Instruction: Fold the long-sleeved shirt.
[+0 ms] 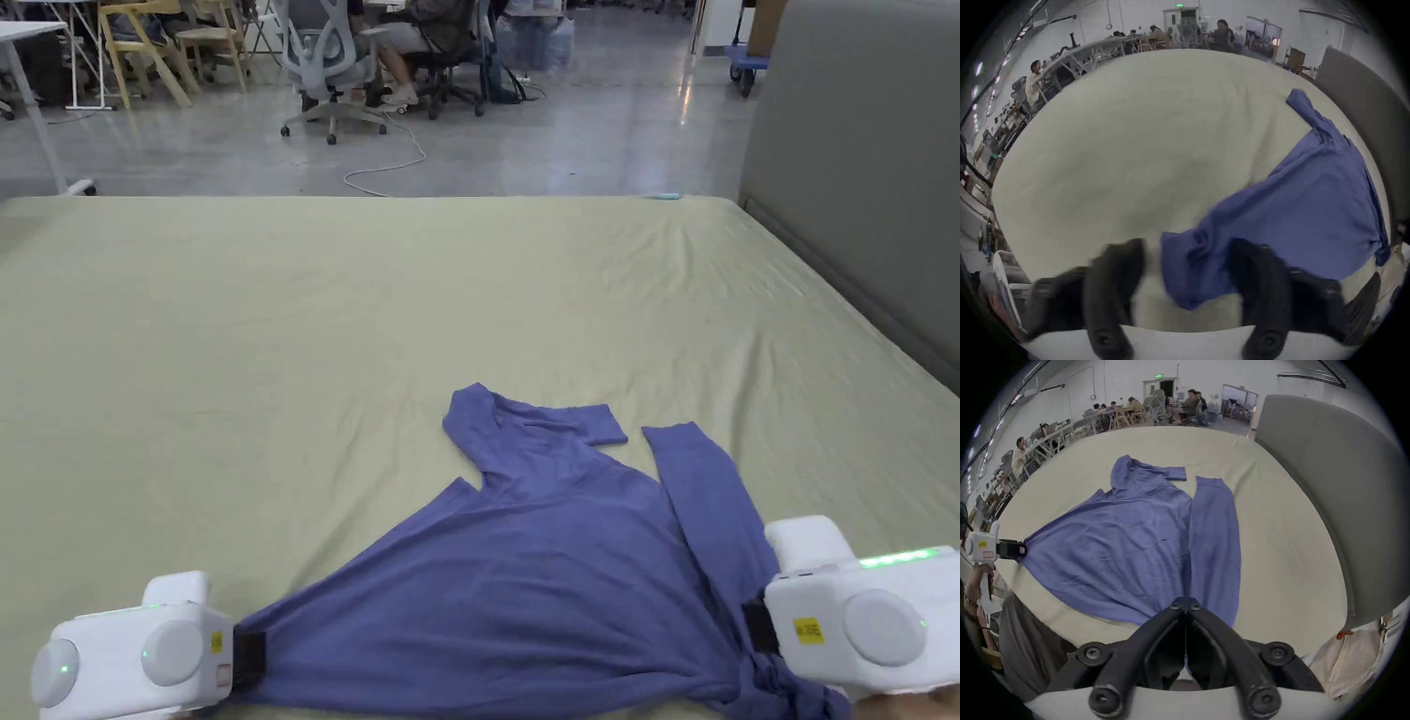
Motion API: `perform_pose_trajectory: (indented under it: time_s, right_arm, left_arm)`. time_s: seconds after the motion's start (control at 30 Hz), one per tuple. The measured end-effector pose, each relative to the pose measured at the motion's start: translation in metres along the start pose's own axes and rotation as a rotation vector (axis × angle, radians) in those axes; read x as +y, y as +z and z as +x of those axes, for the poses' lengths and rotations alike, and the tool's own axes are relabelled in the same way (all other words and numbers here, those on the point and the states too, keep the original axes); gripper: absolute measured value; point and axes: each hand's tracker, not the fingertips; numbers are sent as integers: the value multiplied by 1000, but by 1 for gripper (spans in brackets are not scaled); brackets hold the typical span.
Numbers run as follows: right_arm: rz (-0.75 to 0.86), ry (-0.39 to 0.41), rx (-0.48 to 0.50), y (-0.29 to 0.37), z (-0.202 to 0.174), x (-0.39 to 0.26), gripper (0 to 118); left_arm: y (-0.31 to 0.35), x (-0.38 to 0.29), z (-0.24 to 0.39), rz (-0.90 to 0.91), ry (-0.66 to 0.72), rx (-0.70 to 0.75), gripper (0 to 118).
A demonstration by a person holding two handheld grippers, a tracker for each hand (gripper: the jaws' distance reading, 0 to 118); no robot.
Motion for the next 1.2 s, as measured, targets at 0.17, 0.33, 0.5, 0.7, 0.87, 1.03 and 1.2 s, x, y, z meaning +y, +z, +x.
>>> perform_pose_trajectory:
  time_s: [0.17, 0.33, 0.5, 0.7, 0.87, 1.03, 1.2]
  right_arm:
    - [25, 40, 91, -36, 1, 59, 0]
    - [45, 127, 100, -79, 5, 155, 49]
    - [-99, 212, 189, -153, 2, 218, 103]
    - [-213, 208, 146, -221, -14, 227, 89]
    - [-220, 218, 168, -221, -31, 217, 0]
    - [-159, 277, 144, -176, -29, 223, 0]
    - [31, 236, 108, -78, 5, 264, 0]
  left_arm:
    - [34, 4, 22, 112, -47, -49, 3]
    - [66, 13, 27, 171, -54, -98, 3]
    - [69, 12, 32, 161, -50, -112, 3]
    - [56, 14, 35, 121, -64, -86, 3]
    - [47, 21, 29, 92, -51, -80, 3]
    - [57, 46, 29, 150, -72, -95, 3]
    - [96, 125, 37, 316, -120, -110, 3]
